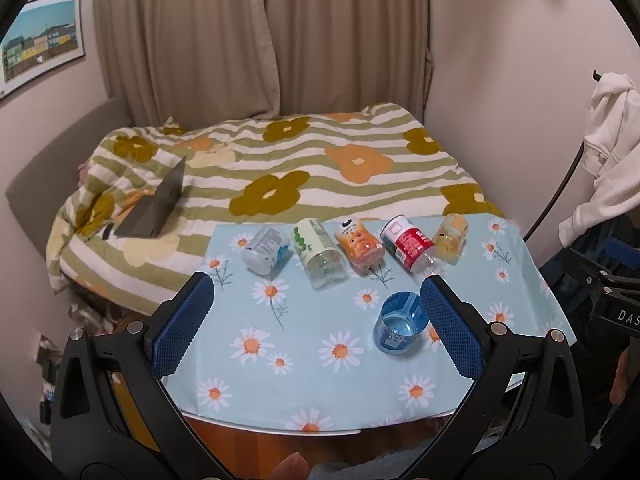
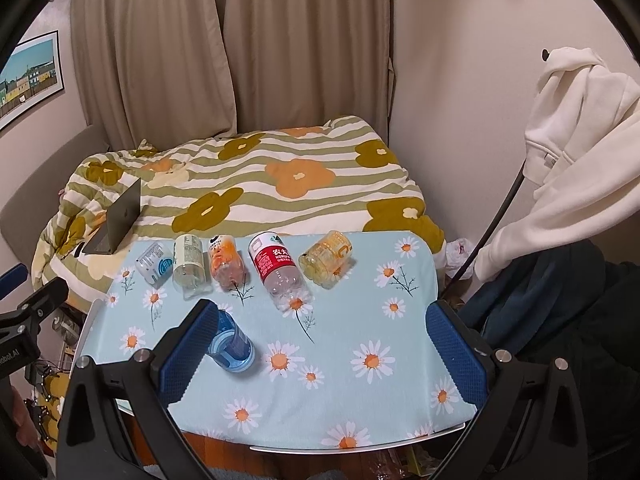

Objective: Flip cup upright

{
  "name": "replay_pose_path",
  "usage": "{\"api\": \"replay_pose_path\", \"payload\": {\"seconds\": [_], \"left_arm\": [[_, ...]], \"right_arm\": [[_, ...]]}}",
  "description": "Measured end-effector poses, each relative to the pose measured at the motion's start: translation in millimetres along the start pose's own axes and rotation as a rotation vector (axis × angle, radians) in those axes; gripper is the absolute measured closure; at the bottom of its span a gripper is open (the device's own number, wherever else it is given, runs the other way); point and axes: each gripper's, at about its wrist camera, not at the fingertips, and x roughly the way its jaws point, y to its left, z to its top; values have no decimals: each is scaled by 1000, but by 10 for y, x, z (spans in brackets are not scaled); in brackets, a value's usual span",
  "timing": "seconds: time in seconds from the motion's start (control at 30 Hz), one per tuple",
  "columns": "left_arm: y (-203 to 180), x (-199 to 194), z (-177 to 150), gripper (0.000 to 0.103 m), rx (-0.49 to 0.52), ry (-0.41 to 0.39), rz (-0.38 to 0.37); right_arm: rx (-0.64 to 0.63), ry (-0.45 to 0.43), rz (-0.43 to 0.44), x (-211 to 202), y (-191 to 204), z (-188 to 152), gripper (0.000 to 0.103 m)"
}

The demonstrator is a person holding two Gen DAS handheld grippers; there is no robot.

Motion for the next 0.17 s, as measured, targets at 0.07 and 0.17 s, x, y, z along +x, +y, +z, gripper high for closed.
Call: {"api": "replay_pose_path", "payload": {"seconds": [0.07,0.17], "left_arm": [[3,0,3,0,3,-2,5],[11,-8,15,0,7,-9,13]], "right_arm": [[0,0,0,0,-1,0,0],[0,-1,1,1,-3,-4,0]]}}
